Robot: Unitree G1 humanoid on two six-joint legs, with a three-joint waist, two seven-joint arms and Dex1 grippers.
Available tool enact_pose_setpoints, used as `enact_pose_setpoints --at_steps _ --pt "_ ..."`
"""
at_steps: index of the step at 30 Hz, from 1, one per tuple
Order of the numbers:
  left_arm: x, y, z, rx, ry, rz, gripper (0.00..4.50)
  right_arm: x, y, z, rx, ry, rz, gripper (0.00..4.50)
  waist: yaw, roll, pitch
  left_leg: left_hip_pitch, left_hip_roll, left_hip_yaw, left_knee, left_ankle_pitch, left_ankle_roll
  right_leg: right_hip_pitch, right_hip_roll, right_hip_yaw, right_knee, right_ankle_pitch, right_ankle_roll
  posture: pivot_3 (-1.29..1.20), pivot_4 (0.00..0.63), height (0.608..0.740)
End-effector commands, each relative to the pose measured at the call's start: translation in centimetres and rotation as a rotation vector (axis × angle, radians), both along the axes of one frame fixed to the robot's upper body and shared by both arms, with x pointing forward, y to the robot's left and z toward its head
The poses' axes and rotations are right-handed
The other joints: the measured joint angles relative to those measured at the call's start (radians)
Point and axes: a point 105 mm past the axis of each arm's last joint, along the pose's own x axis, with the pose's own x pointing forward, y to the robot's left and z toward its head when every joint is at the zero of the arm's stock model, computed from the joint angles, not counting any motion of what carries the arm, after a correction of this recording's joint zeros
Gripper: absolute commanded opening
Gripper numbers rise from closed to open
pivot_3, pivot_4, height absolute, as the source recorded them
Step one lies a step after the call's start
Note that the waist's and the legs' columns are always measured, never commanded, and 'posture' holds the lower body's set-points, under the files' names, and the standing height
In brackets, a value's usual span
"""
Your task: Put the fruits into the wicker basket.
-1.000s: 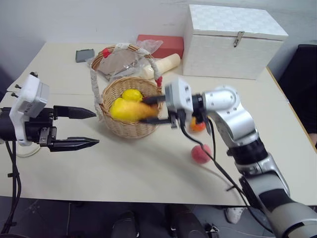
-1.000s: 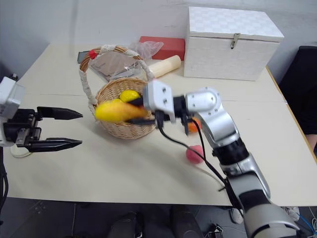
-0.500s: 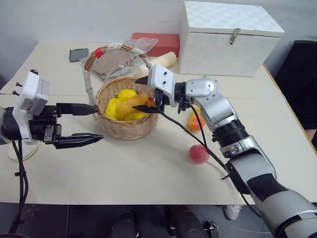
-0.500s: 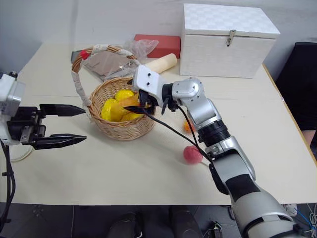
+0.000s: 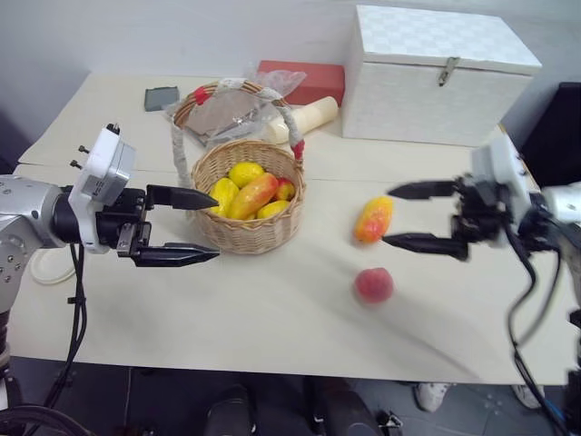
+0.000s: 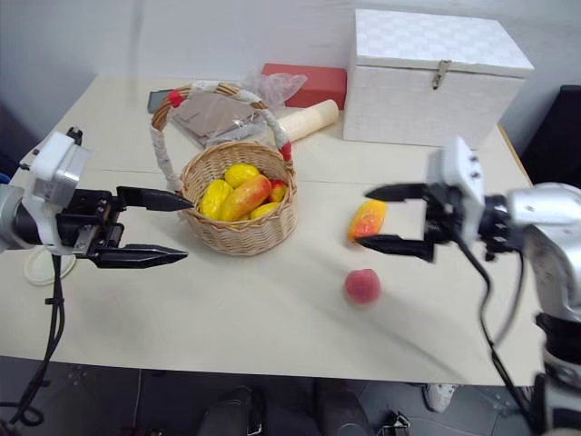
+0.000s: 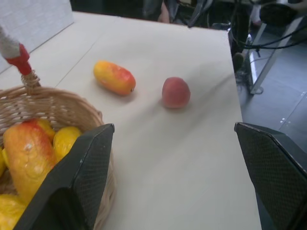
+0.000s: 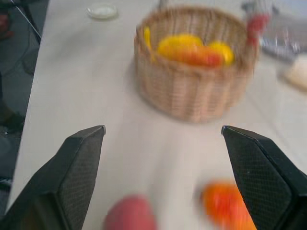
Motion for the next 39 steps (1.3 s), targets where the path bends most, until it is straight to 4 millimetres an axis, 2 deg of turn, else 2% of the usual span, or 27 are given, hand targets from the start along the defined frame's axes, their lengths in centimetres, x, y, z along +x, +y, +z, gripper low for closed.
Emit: enact_pose_setpoints --at_steps 1,2,4,8,16,20,30,33,37,39 --pt "-0.4 -0.7 0.6 0.022 -0.042 -0.070 4.21 -1.9 -3.6 -0.1 -0.019 0.008 -0.091 4.01 -0.005 0.000 0.000 0.001 0.000 0.001 0.000 0.000 0.000 0.001 0.000 0.001 0.000 0.000 0.000 0.00 0.150 0.740" --pt "-0.4 -1.0 0.6 0.028 -0.042 -0.086 4.21 -2.4 -4.9 -1.0 -0.030 0.046 -0.132 4.01 -0.002 0.000 0.000 0.002 0.001 0.001 0.000 0.000 0.000 0.002 0.001 0.001 -0.001 0.000 0.001 0.00 0.150 0.740" --pt "-0.4 -1.3 0.5 0.037 -0.042 -0.110 4.21 -3.6 -6.0 -2.3 -0.036 0.117 -0.165 4.39 0.003 0.000 0.000 0.002 0.000 -0.003 0.000 0.000 0.000 0.004 0.002 0.000 -0.002 0.000 0.001 0.00 0.150 0.740" --pt "-0.4 -1.6 0.3 0.054 -0.042 -0.137 4.21 -4.1 -5.5 -3.9 -0.063 0.127 -0.160 4.48 -0.006 0.000 0.000 0.002 0.001 -0.002 0.001 0.000 0.000 0.004 0.004 0.002 -0.002 0.002 0.003 0.00 0.150 0.740" --pt "-0.5 -2.6 -0.9 0.107 -0.054 -0.184 4.21 -0.6 -2.0 -7.8 -0.064 0.062 -0.167 4.48 -0.001 0.000 0.000 0.003 0.002 -0.001 0.001 0.001 -0.001 0.003 0.007 0.005 -0.002 0.003 0.004 0.00 0.150 0.740" --pt "-0.5 -2.7 -0.7 0.110 -0.059 -0.182 4.21 0.1 -0.7 -9.9 -0.079 0.100 -0.136 4.48 0.002 0.000 0.000 0.002 0.002 -0.001 0.001 0.001 -0.002 0.003 0.006 0.005 -0.003 0.003 0.004 0.00 0.150 0.740" --pt "-0.6 -2.5 -0.7 0.112 -0.061 -0.158 4.21 1.3 1.7 -11.9 -0.036 0.164 -0.085 4.48 0.002 0.000 0.000 0.002 0.002 -0.001 0.003 0.001 -0.002 0.003 0.006 0.005 -0.002 0.003 0.004 0.00 0.150 0.740" --pt "-0.5 -2.4 -0.6 0.109 -0.066 -0.144 4.21 2.4 2.0 -11.9 -0.011 0.149 -0.116 3.88 -0.001 0.000 0.000 0.002 0.002 -0.001 0.003 0.001 -0.002 0.003 0.007 0.005 -0.001 0.003 0.004 0.00 0.150 0.740" --pt "-0.3 -2.1 -0.4 0.105 -0.070 -0.115 4.21 2.3 2.5 -10.9 0.025 0.134 -0.085 2.55 0.002 0.000 0.000 0.001 0.002 -0.001 0.003 0.001 -0.002 0.003 0.007 0.004 -0.001 0.003 0.004 0.00 0.150 0.740" --pt "-0.1 -1.4 -0.1 0.093 -0.068 -0.072 4.21 1.7 3.6 -9.5 0.070 0.111 -0.013 2.31 0.002 0.000 0.000 0.001 0.002 -0.001 0.003 0.001 -0.002 0.003 0.006 0.004 -0.001 0.003 0.004 0.00 0.150 0.740"
